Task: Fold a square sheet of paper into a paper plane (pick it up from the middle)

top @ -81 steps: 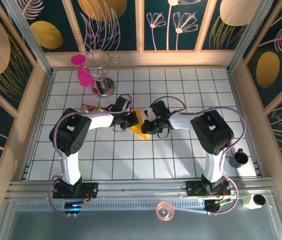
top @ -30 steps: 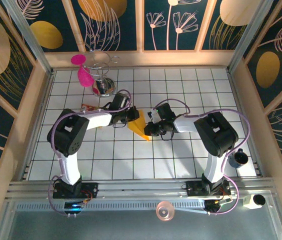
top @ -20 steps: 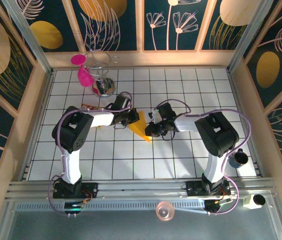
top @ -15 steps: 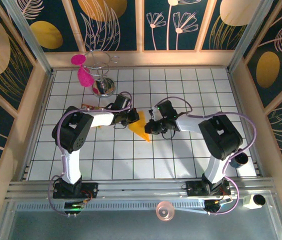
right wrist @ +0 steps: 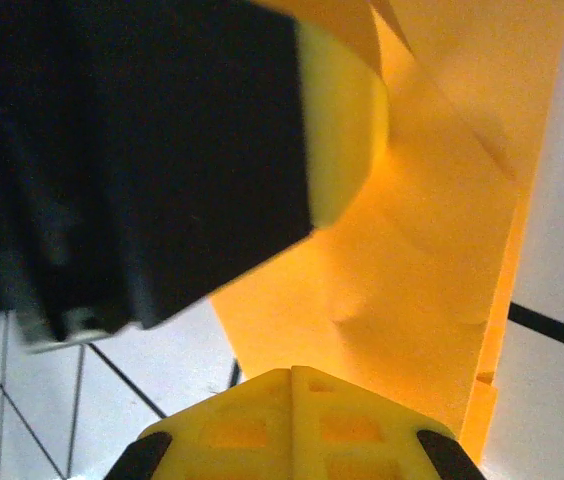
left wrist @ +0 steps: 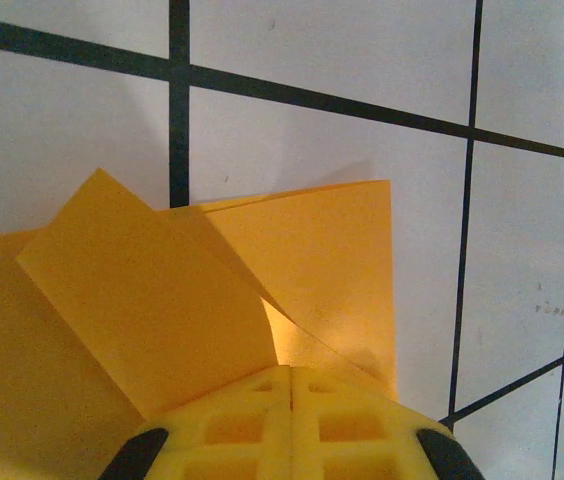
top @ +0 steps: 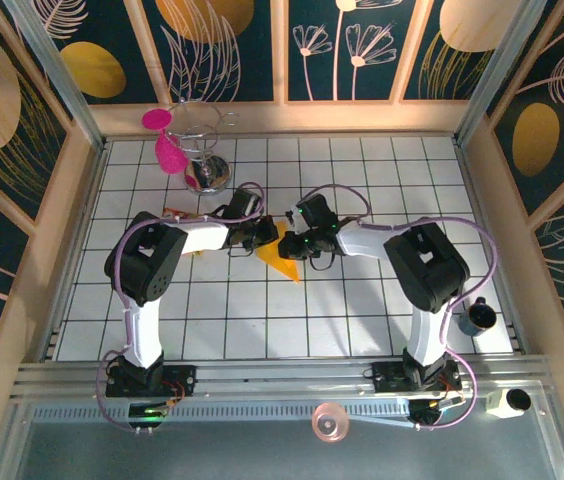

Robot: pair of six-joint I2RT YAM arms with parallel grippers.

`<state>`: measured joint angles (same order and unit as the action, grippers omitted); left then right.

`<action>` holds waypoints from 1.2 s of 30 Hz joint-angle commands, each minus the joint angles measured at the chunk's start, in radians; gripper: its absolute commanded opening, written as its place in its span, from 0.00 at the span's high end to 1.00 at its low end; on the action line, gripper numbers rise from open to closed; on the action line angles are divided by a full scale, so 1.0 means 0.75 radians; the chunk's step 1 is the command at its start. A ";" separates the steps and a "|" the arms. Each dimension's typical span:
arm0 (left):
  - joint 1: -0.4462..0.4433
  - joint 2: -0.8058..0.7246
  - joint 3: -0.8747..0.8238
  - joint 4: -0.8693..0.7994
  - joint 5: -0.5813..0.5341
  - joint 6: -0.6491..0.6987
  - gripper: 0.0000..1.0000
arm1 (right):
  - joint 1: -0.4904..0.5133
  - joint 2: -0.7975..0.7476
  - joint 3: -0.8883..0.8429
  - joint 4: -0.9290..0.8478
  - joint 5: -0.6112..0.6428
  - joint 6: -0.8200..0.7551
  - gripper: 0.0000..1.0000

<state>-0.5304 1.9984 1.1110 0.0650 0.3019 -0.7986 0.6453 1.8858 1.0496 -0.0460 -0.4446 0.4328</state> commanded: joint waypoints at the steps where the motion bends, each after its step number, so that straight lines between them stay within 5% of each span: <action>1: 0.004 0.078 -0.009 -0.137 -0.091 -0.007 0.96 | 0.000 0.042 0.043 -0.044 0.030 -0.002 1.00; 15: 0.006 0.117 0.012 -0.285 -0.247 -0.036 0.98 | 0.017 -0.081 -0.197 -0.175 -0.037 -0.088 1.00; 28: 0.005 0.067 0.010 -0.220 -0.170 -0.023 0.97 | 0.023 -0.392 -0.414 -0.280 -0.025 -0.126 1.00; 33: 0.005 0.010 0.043 -0.173 -0.058 -0.002 0.92 | -0.002 -0.515 -0.389 -0.119 0.042 -0.033 0.99; 36: 0.006 -0.058 0.064 -0.137 -0.014 -0.014 0.86 | -0.042 -0.549 -0.391 0.014 0.062 0.056 0.90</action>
<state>-0.5381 1.9984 1.1488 0.0032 0.2729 -0.8143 0.6399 1.5097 0.7464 -0.1501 -0.4381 0.4019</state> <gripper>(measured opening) 0.131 0.087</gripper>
